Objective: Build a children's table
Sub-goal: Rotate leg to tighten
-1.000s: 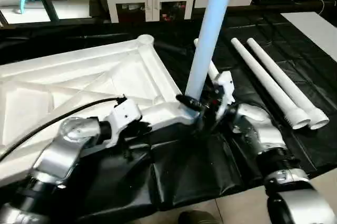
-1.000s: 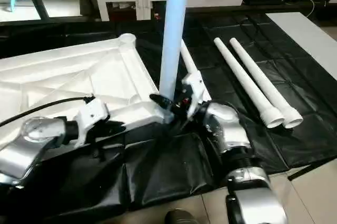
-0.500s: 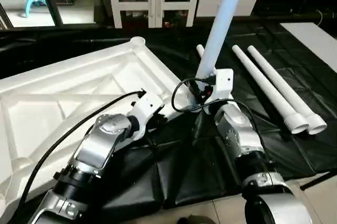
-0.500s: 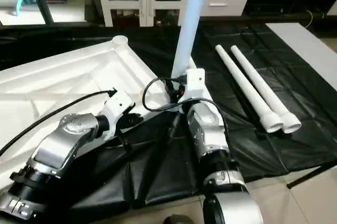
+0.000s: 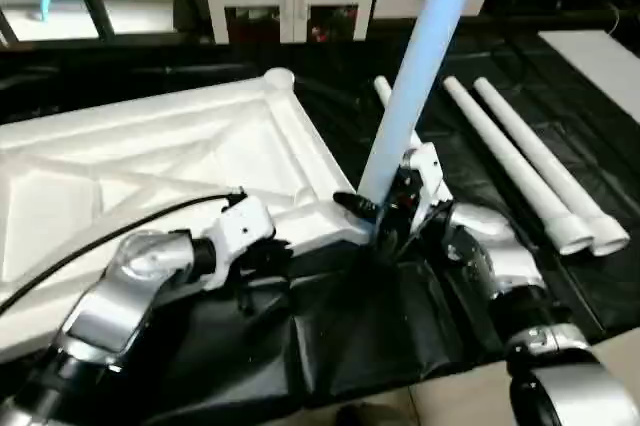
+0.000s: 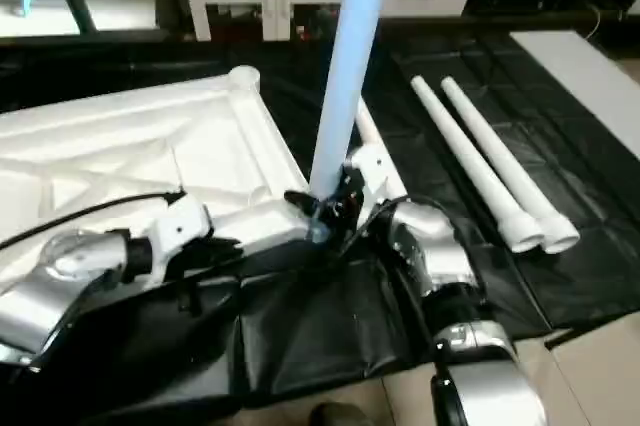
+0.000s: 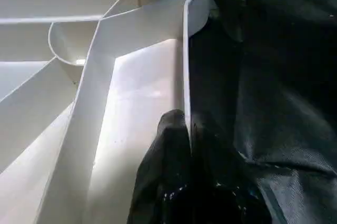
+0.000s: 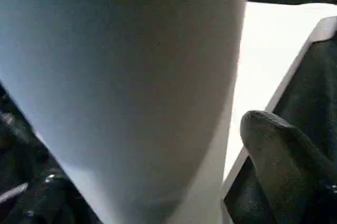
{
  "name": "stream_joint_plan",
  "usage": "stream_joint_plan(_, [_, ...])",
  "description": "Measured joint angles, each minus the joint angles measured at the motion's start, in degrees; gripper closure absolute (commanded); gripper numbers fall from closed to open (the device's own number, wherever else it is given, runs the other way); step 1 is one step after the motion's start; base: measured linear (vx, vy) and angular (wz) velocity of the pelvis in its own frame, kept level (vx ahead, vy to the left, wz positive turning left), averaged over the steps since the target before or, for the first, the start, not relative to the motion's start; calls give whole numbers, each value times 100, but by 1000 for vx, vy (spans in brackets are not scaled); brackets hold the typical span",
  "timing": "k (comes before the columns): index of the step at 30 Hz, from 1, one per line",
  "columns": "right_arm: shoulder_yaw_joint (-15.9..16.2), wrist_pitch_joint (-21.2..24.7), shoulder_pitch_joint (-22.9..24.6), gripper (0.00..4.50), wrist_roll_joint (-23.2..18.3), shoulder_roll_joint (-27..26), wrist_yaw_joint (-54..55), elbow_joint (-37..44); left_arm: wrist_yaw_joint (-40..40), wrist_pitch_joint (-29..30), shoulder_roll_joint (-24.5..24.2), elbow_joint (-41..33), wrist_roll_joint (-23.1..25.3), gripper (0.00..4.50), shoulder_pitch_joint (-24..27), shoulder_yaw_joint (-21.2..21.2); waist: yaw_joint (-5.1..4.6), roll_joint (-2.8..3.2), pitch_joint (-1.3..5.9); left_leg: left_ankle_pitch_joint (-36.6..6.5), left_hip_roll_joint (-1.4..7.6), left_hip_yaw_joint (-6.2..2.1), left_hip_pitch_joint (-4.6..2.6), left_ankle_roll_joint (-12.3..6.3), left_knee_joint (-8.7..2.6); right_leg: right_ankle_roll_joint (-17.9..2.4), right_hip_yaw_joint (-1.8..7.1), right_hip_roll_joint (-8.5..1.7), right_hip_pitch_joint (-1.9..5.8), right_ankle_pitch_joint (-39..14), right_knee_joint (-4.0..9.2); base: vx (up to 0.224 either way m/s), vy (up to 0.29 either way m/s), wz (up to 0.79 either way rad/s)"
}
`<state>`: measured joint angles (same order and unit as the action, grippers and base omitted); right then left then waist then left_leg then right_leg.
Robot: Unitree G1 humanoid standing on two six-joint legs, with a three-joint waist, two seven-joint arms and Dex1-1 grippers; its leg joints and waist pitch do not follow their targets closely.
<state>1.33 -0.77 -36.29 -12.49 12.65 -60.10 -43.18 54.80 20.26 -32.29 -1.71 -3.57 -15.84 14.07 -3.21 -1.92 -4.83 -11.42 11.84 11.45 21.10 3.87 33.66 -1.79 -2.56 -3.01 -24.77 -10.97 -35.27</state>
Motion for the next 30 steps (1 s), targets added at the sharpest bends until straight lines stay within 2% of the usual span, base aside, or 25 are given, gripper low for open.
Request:
stream_joint_plan(4, [-7,11,-24,80,-81,21,-141,-61,-2,-73,-11,71,-9,450,-46,2,49,4,-3,2,5,1,-4,1,3,-4,1,4,-9,-2,-21,0,0,0])
stream_joint_plan(11, [-78,17,-4,150,-192,-23,-271,-70,-5,-81,-26,108,-12,450,-71,-3,46,24,-17,2,7,2,-6,2,25,-8,8,4,-14,-5,-51,0,0,0])
stream_joint_plan(14, [-82,-101,39,163,-199,-124,-84,-68,-14,-95,-25,207,-14,450,-133,0,32,25,-17,3,7,3,-12,4,30,-8,11,5,-14,-5,-64,0,0,0])
stream_joint_plan(15, [-87,-131,59,188,-195,-170,86,-51,-31,-94,-21,254,-10,450,-171,6,26,24,-17,4,7,2,-14,6,32,-8,13,6,-14,-5,-69,0,0,0])
stream_joint_plan(19, [-117,-158,120,204,-125,-339,620,30,-182,-21,73,313,35,450,-233,16,10,24,-17,5,7,1,-19,24,32,-9,17,9,-9,-4,-78,0,0,0])
stream_joint_plan(21, [-193,-234,197,234,-82,-499,1029,89,-291,52,162,322,109,450,-259,33,13,24,-17,-1,7,0,-24,42,35,-11,18,9,-6,-3,-83,0,0,0])
stream_joint_plan(25, [-238,-291,227,241,96,-722,1862,133,-508,210,387,433,218,450,-378,75,12,23,-16,-4,7,0,-37,50,45,-19,23,9,8,4,-86,0,0,0])
stream_joint_plan(30, [-459,-303,181,245,334,-1262,3729,29,-1117,601,1034,783,460,450,-746,250,34,14,-9,-8,3,-6,-119,58,44,8,22,8,89,-12,-80,0,0,0])
